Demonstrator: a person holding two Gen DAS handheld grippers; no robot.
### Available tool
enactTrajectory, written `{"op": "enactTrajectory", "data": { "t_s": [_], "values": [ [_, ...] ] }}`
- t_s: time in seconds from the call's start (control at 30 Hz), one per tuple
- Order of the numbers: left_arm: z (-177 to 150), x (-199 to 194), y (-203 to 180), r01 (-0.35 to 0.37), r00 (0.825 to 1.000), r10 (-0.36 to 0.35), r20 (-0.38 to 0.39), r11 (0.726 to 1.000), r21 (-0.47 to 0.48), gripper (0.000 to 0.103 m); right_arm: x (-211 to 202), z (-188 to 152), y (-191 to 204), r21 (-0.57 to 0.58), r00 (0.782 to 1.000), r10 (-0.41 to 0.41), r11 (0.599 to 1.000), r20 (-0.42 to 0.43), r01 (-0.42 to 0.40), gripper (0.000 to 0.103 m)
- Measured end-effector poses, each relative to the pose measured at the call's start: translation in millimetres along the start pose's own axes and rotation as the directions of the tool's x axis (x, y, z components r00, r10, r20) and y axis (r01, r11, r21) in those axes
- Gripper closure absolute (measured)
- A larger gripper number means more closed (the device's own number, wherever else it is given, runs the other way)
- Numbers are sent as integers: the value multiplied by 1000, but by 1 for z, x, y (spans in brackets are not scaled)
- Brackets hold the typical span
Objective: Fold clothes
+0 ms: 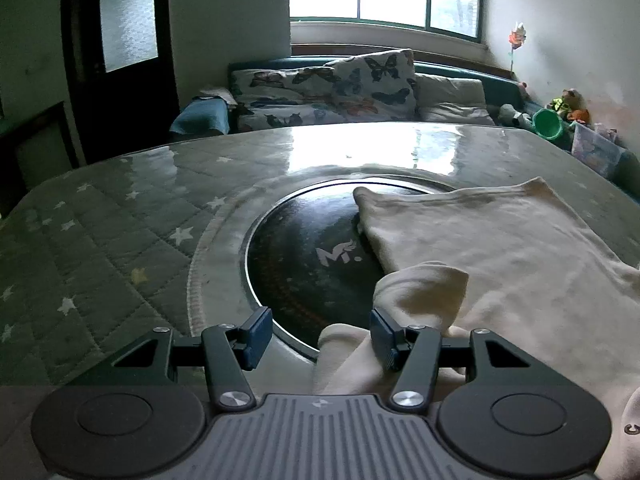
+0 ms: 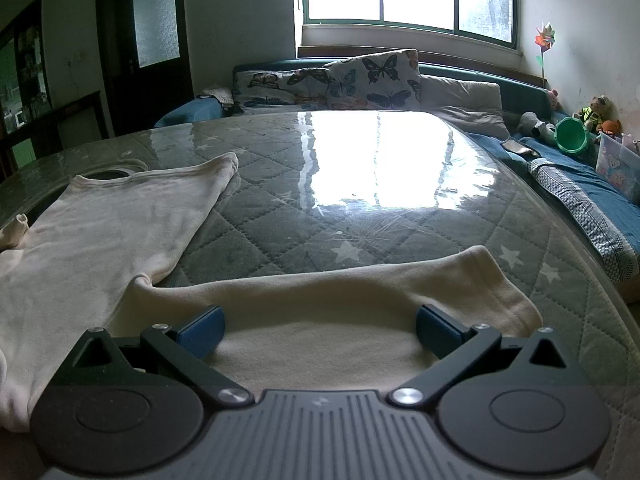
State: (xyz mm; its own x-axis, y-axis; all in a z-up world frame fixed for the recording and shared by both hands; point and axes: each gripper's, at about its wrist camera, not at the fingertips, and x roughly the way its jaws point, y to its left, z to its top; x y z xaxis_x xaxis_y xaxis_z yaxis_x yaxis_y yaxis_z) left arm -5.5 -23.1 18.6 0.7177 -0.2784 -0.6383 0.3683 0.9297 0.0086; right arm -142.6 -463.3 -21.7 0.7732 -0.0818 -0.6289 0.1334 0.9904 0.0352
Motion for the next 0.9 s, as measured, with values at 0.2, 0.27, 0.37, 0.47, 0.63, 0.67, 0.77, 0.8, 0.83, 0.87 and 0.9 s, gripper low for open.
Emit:
{"op": "enactTrajectory", "data": {
  "t_s": [0.2,0.27,0.37,0.47,0.63,0.67,0.77,0.8,0.83,0.87,0.9],
  "values": [
    [0,-1,-7,74,997,-74,-2,997,25,47,0,0,0,-1,1000,-1,1000,-1,1,0],
    [-2,-1,-15,77,997,-77,-7,995,58,47,0,0,0,-2,1000,-1,1000,-1,1,0],
    [-7,-1,-24,69,998,-69,-7,993,97,46,0,-1,0,-2,1000,-1,1000,-1,1,0],
    [-8,3,-25,69,998,-68,-18,994,89,45,0,-1,0,-2,1000,-1,1000,-1,1,0],
    [-7,4,-22,80,997,-79,-19,994,77,56,0,-1,0,-2,1000,-1,1000,-1,1,0],
    [-7,3,-22,76,997,-75,-15,993,87,57,0,-1,0,-2,1000,-1,1000,-1,1,0],
    [-6,-1,-23,64,998,-64,0,993,104,54,0,-1,0,-2,1000,-1,1000,-1,1,0],
    [-5,-1,-24,59,998,-59,3,993,106,52,0,-1,-1,-2,1000,-1,1000,-1,1,0],
    [-3,-1,-25,59,998,-60,7,992,110,52,-1,-1,-1,-3,1000,-1,1000,-1,1,0],
    [-2,-1,-27,65,998,-67,12,991,116,52,-1,-1,-1,-3,1000,-2,1000,-1,2,0],
    [0,-1,-28,67,997,-70,16,990,122,52,-1,-1,-1,-3,1000,-2,1000,-1,2,0]
  ]
}}
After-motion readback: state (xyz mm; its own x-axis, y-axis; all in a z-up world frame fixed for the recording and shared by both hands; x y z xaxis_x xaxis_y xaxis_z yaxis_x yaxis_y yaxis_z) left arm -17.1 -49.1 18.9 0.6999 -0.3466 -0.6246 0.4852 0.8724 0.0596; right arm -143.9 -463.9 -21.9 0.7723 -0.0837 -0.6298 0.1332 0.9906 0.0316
